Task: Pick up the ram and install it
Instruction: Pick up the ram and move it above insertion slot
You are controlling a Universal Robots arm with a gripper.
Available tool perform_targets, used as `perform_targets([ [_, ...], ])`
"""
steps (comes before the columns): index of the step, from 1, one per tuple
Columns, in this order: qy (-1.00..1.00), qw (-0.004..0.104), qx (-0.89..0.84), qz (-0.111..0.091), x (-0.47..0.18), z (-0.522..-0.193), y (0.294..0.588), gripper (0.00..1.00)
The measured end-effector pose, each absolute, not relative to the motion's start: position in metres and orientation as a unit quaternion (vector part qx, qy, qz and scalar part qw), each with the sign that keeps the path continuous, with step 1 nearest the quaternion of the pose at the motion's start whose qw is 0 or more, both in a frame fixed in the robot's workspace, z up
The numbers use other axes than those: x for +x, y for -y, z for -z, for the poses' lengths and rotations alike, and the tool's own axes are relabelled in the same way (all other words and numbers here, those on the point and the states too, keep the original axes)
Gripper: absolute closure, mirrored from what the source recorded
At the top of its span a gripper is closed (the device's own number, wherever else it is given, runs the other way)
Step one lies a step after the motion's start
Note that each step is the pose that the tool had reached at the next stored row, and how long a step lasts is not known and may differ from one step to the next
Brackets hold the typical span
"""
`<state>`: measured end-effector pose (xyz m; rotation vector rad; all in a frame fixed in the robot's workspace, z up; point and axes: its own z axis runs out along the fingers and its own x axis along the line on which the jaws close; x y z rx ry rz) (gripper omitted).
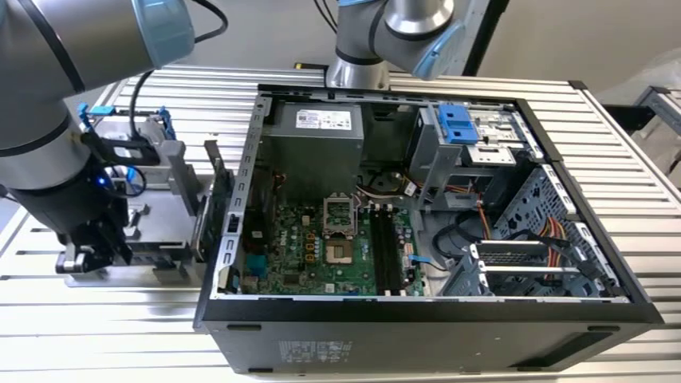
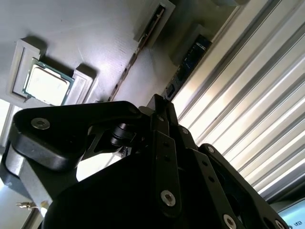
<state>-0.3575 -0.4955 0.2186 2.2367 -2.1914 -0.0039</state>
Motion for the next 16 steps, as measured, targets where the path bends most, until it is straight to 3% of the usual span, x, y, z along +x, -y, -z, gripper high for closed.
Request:
perform_targets([
  [16,0.700,0.005,0.714,0.001,-0.357,-0.234,0.496,1.00],
])
